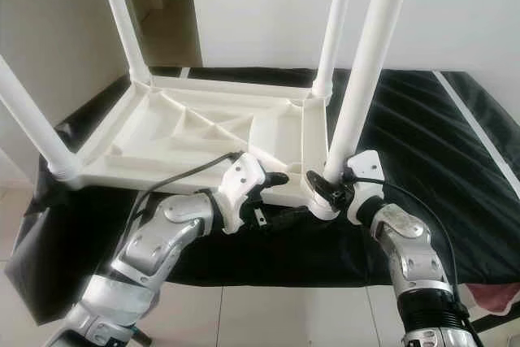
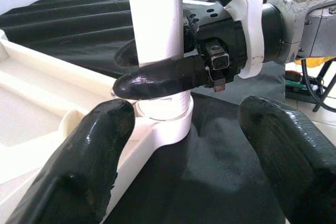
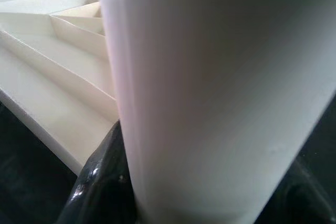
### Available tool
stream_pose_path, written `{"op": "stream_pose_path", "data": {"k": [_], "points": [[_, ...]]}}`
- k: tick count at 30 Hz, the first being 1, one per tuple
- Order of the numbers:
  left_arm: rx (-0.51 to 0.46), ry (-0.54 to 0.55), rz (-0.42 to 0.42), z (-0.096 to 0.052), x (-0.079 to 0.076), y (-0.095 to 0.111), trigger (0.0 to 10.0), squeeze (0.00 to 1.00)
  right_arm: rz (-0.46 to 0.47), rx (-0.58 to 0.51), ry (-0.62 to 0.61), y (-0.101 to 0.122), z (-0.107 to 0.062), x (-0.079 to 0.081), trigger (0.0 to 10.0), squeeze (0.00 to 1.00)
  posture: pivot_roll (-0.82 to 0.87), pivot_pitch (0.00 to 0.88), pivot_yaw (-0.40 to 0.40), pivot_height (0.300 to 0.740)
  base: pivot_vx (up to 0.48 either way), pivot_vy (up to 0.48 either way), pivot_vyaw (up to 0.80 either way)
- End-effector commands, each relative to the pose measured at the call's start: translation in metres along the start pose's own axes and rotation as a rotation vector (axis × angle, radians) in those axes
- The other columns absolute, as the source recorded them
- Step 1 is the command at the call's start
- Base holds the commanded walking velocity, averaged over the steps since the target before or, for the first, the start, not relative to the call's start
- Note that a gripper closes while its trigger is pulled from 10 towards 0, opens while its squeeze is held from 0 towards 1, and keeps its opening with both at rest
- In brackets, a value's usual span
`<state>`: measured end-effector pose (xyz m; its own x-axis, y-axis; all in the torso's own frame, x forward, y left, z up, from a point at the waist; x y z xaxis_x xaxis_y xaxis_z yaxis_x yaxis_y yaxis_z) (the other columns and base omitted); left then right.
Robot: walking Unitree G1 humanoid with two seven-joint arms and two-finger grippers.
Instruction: Building children table
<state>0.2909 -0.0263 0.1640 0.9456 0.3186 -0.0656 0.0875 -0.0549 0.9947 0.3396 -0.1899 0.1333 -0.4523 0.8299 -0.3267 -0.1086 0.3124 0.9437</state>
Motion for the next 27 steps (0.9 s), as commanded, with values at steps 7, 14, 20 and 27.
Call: {"op": "stream_pose_path", "data": {"k": [7,14,20,27], "points": [[-0.001,0.011,0.007,-0.001,-0.001,-0.003,10.0,0.00,0.037,0.103,-0.260,-0.011,-0.002,-0.010,10.0,0.00,0.02,0.000,-0.028,0.740,0.000,0.000,0.00],[0.006,0.009,0.001,-0.001,-0.002,-0.005,10.0,0.00,0.078,0.115,-0.356,-0.007,0.001,-0.004,10.0,0.00,0.01,0.000,-0.027,0.740,0.000,0.000,0.00],[0.012,0.014,-0.004,-0.002,-0.002,-0.005,10.0,0.00,0.131,0.136,-0.504,-0.003,0.003,0.000,10.0,0.00,0.02,0.000,-0.031,0.740,0.000,0.000,0.00],[-0.025,0.037,-0.025,-0.003,0.002,0.001,10.0,0.00,0.222,0.200,-0.769,-0.006,-0.001,0.011,10.0,0.00,0.02,0.000,-0.029,0.740,0.000,0.000,0.00]]}}
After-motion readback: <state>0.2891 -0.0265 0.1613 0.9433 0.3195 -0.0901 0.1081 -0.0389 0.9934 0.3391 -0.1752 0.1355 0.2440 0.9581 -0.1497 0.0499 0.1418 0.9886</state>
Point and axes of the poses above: a point about 5 cm out from each wrist's last joint towards the gripper, its own z axis pointing out of the wrist towards the gripper, its own y axis along the axis of the wrist's last joint, x = y × z, the point moved 4 cm from there along z, pointing out of the wrist towards the gripper, and after that the axes turned 12 degrees about -z, right-handed, at the moved point
